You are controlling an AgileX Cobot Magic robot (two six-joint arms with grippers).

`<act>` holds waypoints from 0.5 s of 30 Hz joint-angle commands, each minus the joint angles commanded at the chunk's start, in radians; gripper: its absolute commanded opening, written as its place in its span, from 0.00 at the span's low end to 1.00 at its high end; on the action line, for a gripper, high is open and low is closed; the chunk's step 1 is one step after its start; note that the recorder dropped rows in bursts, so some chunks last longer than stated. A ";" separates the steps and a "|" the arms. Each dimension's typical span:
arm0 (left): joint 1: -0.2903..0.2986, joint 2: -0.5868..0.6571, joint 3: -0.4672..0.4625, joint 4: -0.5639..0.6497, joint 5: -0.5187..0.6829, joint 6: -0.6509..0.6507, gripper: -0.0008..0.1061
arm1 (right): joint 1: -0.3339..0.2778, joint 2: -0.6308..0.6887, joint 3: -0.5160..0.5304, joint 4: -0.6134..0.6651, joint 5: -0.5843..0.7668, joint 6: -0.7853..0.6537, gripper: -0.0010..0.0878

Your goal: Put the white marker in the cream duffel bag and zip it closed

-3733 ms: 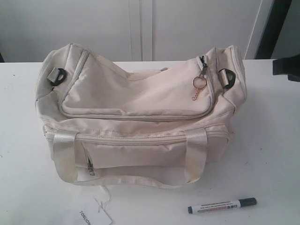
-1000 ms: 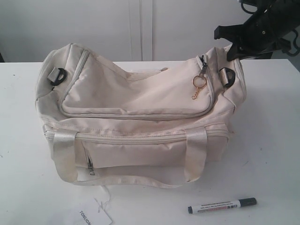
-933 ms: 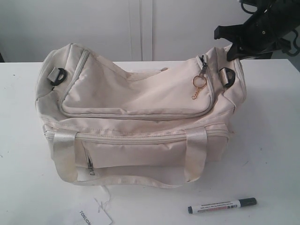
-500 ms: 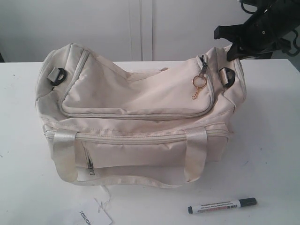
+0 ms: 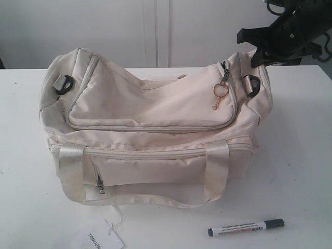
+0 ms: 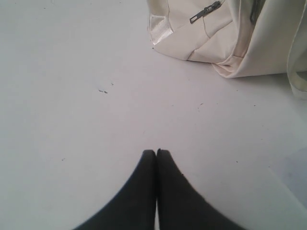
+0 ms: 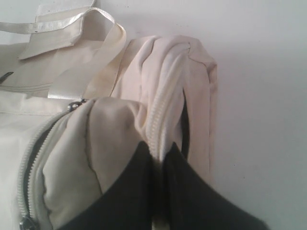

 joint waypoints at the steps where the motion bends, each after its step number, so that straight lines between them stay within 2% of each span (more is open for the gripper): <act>1: 0.000 0.000 0.000 0.000 0.000 0.000 0.01 | 0.000 0.000 0.000 0.000 0.000 0.000 0.01; 15: 0.000 0.000 0.000 0.000 0.001 0.016 0.01 | 0.000 0.000 0.000 0.000 0.000 0.000 0.01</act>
